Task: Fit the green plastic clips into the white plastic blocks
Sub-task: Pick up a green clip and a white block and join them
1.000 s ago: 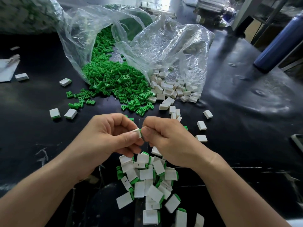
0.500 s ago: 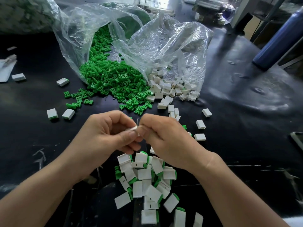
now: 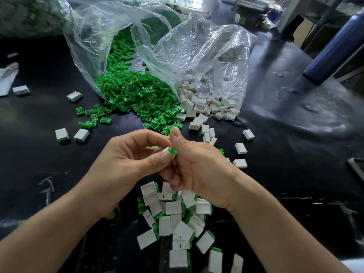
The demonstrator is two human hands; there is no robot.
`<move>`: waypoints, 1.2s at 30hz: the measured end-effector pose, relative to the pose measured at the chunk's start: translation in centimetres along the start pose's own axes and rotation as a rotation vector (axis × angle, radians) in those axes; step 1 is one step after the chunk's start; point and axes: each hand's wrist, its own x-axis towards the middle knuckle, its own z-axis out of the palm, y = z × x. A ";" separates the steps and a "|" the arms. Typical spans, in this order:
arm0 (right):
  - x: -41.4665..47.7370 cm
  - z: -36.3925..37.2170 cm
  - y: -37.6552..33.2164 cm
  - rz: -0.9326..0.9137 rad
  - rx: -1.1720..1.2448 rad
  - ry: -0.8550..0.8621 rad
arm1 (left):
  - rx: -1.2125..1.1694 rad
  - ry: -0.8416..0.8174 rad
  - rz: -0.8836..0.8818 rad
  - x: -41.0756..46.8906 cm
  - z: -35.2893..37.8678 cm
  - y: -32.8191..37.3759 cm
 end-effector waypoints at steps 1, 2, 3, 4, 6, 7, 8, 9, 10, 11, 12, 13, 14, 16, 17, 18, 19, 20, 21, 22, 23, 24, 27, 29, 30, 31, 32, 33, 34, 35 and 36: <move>0.0 0.1 0.0 -0.002 0.003 0.003 | 0.002 0.006 0.002 0.0 0.0 0.0; -0.1 0.2 0.0 -0.003 0.001 0.001 | 0.007 0.010 0.001 0.0 0.0 -0.1; -0.1 0.3 0.0 -0.003 0.002 0.003 | 0.010 0.011 0.001 -0.1 -0.1 -0.1; -0.1 0.4 0.1 -0.004 -0.001 0.011 | 0.008 0.008 0.002 -0.1 -0.1 0.0; 0.0 0.5 0.2 -0.010 -0.031 0.044 | 0.009 0.004 0.006 -0.1 0.0 0.1; 0.0 0.5 0.3 -0.013 -0.045 0.058 | 0.012 0.002 0.007 -0.1 0.0 0.1; 0.0 0.5 0.3 -0.016 -0.058 0.062 | 0.010 -0.001 0.007 -0.1 -0.1 0.1; 0.0 0.5 0.3 -0.022 -0.062 0.056 | 0.003 -0.004 0.008 -0.1 -0.1 0.1; -0.1 0.5 0.2 -0.030 -0.057 0.039 | -0.011 -0.006 0.012 -0.1 -0.1 0.1; -0.1 0.6 -0.1 -0.032 -0.037 0.022 | -0.023 -0.004 0.019 0.0 -0.1 0.1; -0.2 0.6 -0.3 -0.024 -0.008 0.007 | -0.030 0.005 0.026 0.0 -0.1 0.2; -0.2 0.6 -0.4 -0.008 0.014 0.002 | -0.031 0.015 0.029 0.0 0.0 0.3; -0.3 0.5 -0.5 0.003 0.010 0.006 | -0.032 0.022 0.028 0.0 0.0 0.3; -0.3 0.3 -0.3 0.004 -0.040 0.025 | -0.027 0.021 0.015 0.0 -0.1 0.3; -0.3 0.2 -0.3 -0.004 -0.061 0.030 | -0.034 0.017 0.005 0.0 -0.2 0.3; -0.3 0.2 -0.3 -0.014 -0.080 0.032 | -0.048 0.014 -0.003 0.0 -0.4 0.2; -0.4 0.2 -0.3 -0.024 -0.098 0.032 | -0.059 0.015 -0.010 0.1 -0.5 0.2; -0.4 0.1 -0.4 -0.032 -0.123 0.032 | -0.057 0.015 -0.018 0.1 -0.5 0.2; -0.5 0.1 -0.4 -0.036 -0.148 0.029 | -0.048 0.017 -0.023 0.1 -0.5 0.3; -0.4 0.1 -0.4 -0.037 -0.174 0.027 | -0.033 0.027 -0.028 0.1 -0.5 0.2; -0.4 0.1 -0.3 -0.037 -0.200 0.029 | -0.026 0.036 -0.030 0.1 -0.4 0.3; -0.4 0.1 -0.2 -0.037 -0.225 0.035 | -0.024 0.045 -0.031 0.1 -0.3 0.3; -0.4 0.2 -0.3 -0.042 -0.263 0.057 | -0.017 0.054 -0.029 0.0 -0.1 0.5; -0.4 0.3 -0.3 -0.053 -0.290 0.078 | -0.019 0.062 -0.034 0.0 -0.2 0.4; -0.4 0.3 -0.2 -0.061 -0.323 0.096 | -0.021 0.073 -0.044 0.0 -0.2 0.4; -0.4 0.4 -0.1 -0.068 -0.364 0.117 | -0.019 0.087 -0.056 0.0 -0.3 0.3; -0.4 0.4 0.0 -0.072 -0.403 0.138 | -0.013 0.100 -0.069 0.0 -0.4 0.2; -0.3 0.5 0.1 -0.072 -0.435 0.156 | -0.009 0.109 -0.081 0.0 -0.4 0.1; -0.3 0.6 0.2 -0.070 -0.459 0.170 | -0.009 0.117 -0.091 0.0 -0.4 0.1; -0.2 0.7 0.3 -0.070 -0.479 0.182 | -0.016 0.122 -0.099 0.0 -0.4 0.1; -0.2 0.8 0.3 -0.073 -0.503 0.193 | -0.027 0.126 -0.103 0.0 -0.3 0.0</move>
